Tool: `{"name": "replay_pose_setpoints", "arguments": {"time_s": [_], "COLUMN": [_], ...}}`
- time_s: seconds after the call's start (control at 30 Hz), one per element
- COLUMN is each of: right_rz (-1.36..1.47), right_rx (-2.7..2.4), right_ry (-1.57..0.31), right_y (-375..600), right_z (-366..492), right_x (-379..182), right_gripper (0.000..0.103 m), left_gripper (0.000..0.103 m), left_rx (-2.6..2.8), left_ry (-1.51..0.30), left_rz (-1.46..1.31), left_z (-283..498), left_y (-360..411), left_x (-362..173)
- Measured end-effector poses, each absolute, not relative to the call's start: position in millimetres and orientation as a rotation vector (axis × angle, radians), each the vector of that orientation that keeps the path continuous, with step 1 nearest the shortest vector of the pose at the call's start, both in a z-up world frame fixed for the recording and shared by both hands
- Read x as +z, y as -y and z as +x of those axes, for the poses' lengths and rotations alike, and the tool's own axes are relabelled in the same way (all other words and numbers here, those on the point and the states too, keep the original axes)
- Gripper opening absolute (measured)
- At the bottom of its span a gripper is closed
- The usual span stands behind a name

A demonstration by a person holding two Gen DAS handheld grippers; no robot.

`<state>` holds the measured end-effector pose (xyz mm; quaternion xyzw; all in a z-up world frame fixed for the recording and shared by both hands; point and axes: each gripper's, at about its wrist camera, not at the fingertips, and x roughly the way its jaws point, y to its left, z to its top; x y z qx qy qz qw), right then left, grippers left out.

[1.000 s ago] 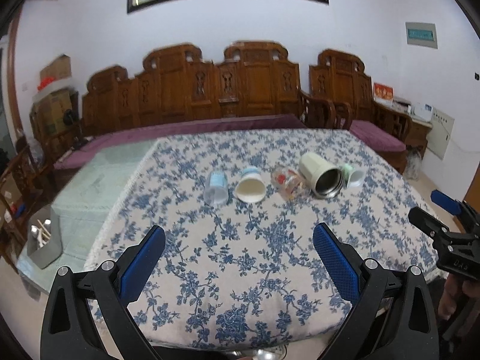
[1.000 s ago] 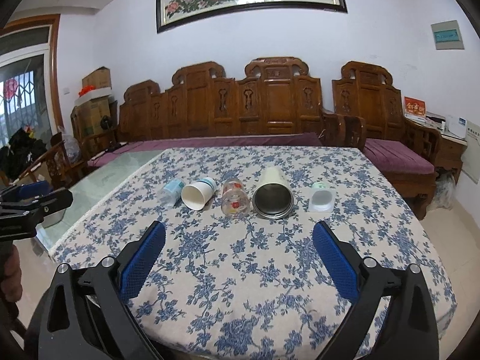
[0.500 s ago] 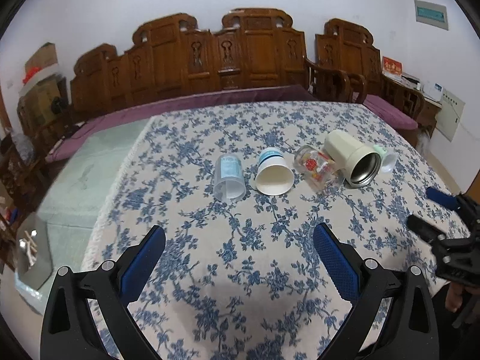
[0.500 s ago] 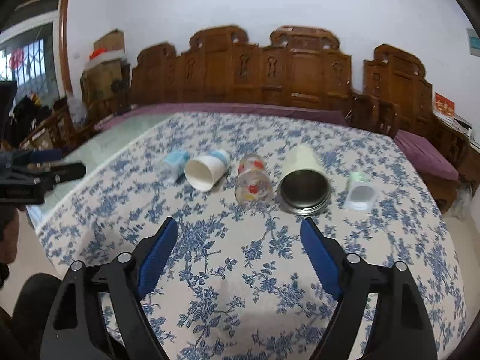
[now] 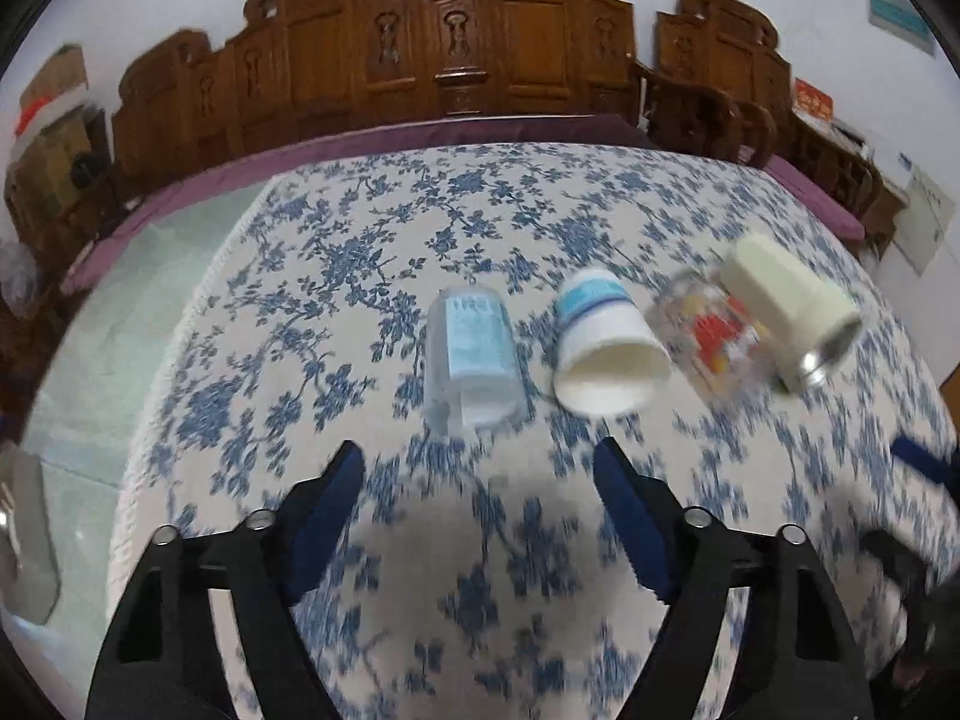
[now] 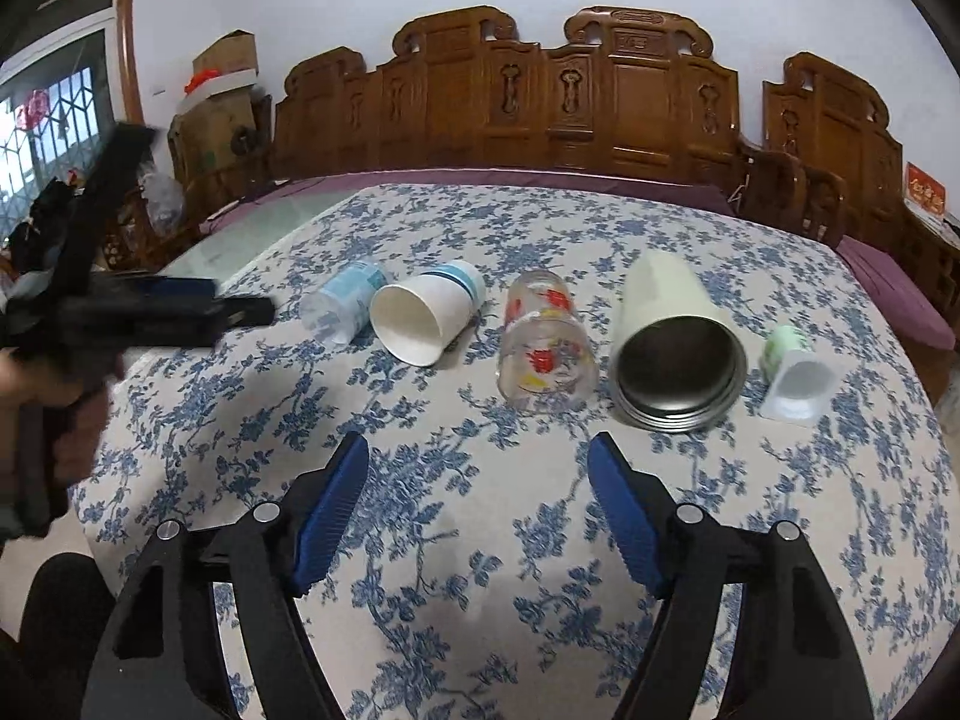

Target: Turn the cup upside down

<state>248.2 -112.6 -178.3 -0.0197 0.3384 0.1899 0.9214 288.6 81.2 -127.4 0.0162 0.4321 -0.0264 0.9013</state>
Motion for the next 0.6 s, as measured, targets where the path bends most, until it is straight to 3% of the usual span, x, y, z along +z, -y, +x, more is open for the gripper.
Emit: {"name": "replay_pose_setpoints", "arguments": {"time_s": [0.6], "right_rz": [-0.044], "right_rx": [0.418], "right_ry": [-0.714], "right_y": [114.5], "right_z": [233.4], "right_x": [-196.2], "right_gripper": [0.078], "left_gripper": [0.065], "left_rx": [-0.079], "left_ry": [-1.112], "left_rz": [-0.055], "left_z": [405.3], "left_y": [-93.7], "left_x": [-177.1]}}
